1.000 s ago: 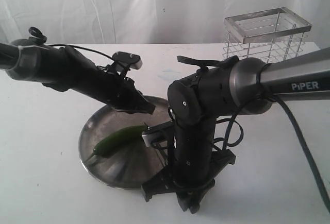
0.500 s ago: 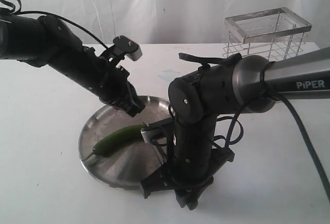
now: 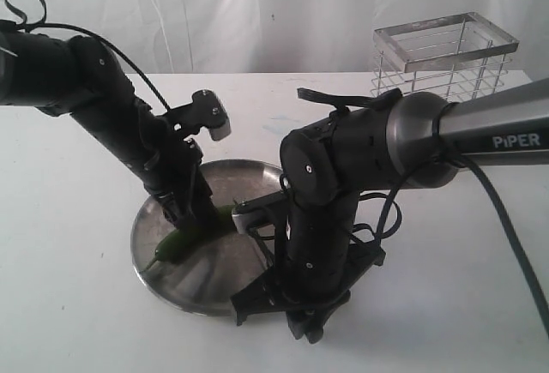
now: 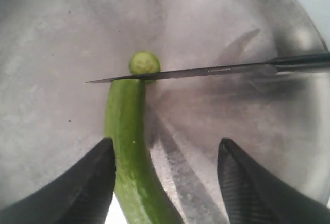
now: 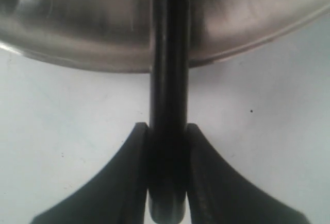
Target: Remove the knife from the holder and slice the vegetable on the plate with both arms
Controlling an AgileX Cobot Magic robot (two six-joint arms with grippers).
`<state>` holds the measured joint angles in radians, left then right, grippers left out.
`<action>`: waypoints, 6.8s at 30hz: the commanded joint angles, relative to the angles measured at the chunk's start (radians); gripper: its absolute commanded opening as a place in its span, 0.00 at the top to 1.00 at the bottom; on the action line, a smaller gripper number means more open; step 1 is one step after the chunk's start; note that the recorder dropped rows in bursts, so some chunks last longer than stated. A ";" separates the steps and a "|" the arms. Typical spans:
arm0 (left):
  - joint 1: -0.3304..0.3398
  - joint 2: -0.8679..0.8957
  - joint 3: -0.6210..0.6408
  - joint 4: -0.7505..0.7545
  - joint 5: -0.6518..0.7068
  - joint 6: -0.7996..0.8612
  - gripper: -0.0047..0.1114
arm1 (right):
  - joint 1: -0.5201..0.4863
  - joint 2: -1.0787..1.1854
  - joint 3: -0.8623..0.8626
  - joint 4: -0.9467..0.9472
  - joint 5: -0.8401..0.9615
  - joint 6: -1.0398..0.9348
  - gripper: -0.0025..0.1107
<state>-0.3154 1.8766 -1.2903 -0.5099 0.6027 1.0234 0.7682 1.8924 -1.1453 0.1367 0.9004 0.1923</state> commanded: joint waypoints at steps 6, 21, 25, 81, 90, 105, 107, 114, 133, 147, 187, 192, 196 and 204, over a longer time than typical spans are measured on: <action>0.000 0.084 0.038 -0.008 -0.127 0.057 0.43 | 0.000 -0.010 0.000 -0.002 -0.010 -0.016 0.98; 0.000 0.124 -0.004 -0.071 -0.118 0.051 0.96 | 0.000 -0.010 0.000 -0.002 0.014 -0.017 0.98; 0.000 0.124 -0.002 -0.071 -0.120 0.055 0.96 | 0.000 -0.010 0.000 -0.002 0.036 -0.025 0.98; 0.012 0.226 -0.153 -0.316 -0.129 -0.129 0.96 | 0.000 0.015 0.000 0.081 -0.080 0.046 0.98; 0.012 0.266 -0.153 -0.191 -0.101 -0.228 0.96 | 0.000 -0.006 0.000 0.081 -0.076 0.046 0.98; 0.012 0.288 -0.152 -0.139 -0.057 -0.295 0.96 | -0.022 -0.005 0.000 0.035 0.039 0.042 0.98; 0.012 0.288 -0.152 -0.139 -0.038 -0.295 0.96 | -0.027 -0.005 0.000 0.035 0.045 0.042 0.98; 0.012 0.288 -0.152 -0.142 -0.027 -0.295 0.96 | -0.030 -0.005 0.000 0.048 0.162 0.000 0.98; 0.012 0.114 -0.246 -0.193 0.061 -0.295 0.96 | -0.030 -0.005 -0.005 0.020 0.097 -0.008 0.98; 0.014 -0.156 0.014 -0.042 -0.061 -0.407 0.96 | -0.030 -0.091 -0.040 -0.004 0.032 -0.006 0.98; 0.014 -0.131 0.153 -0.455 -0.364 0.003 0.96 | 0.016 -0.064 0.014 0.089 -0.122 0.046 0.98; 0.014 -0.118 0.153 -0.455 -0.328 0.039 0.96 | 0.016 -0.038 0.014 0.087 -0.125 0.051 0.98; 0.014 -0.076 0.149 -0.467 -0.320 0.050 0.96 | 0.016 -0.035 0.014 0.087 -0.126 0.055 0.98; 0.014 -0.049 0.149 -0.496 -0.318 0.054 0.96 | 0.016 -0.035 0.014 0.077 -0.126 0.064 0.98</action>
<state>-0.3034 1.8309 -1.1370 -0.9775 0.2661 1.0736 0.7823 1.8579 -1.1334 0.2259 0.7765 0.2436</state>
